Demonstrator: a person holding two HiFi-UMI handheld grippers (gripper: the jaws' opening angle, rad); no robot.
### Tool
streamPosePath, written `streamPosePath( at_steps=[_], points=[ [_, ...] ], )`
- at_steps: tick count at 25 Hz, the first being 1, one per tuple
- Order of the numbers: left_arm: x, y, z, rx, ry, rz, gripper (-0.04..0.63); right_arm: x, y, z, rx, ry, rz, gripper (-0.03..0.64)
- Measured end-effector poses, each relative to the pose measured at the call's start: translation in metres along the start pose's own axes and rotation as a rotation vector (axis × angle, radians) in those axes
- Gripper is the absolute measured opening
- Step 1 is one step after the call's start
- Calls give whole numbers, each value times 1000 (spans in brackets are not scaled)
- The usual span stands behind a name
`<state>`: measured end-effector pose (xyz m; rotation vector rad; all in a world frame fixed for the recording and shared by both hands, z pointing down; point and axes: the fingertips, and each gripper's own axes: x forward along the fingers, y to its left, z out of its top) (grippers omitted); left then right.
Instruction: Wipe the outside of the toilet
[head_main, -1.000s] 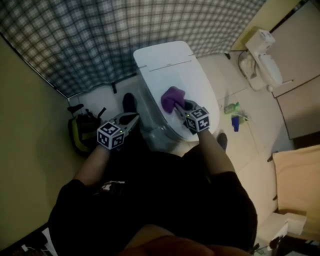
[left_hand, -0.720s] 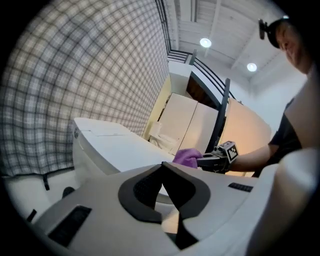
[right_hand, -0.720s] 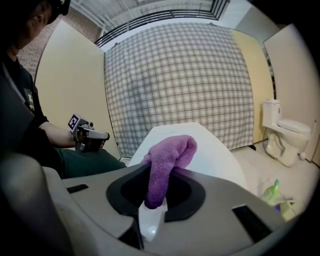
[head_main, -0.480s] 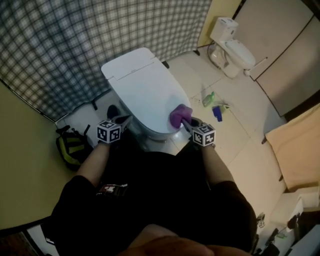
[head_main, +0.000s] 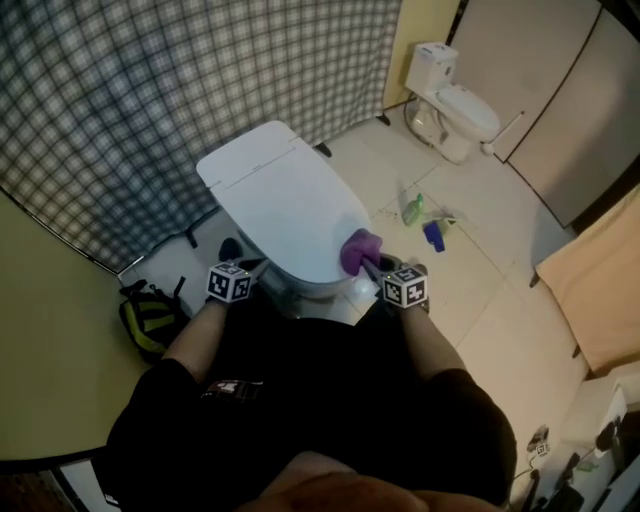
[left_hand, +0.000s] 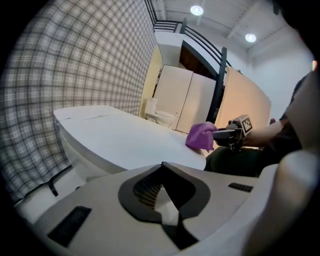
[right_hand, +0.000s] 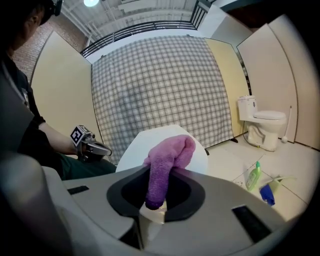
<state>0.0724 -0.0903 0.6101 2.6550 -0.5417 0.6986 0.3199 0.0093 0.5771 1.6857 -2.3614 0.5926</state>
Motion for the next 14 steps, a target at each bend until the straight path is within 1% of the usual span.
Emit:
streamPosePath(
  at_steps=[4, 8, 14],
  points=[
    [-1, 3, 0, 4, 8, -4, 3, 3, 3, 1, -8, 17, 7, 52],
    [-4, 6, 0, -3, 5, 9, 3, 7, 11, -3, -33, 42, 25, 52],
    [-5, 4, 2, -9, 5, 0, 3, 7, 11, -6, -28, 56, 27, 52]
  ],
)
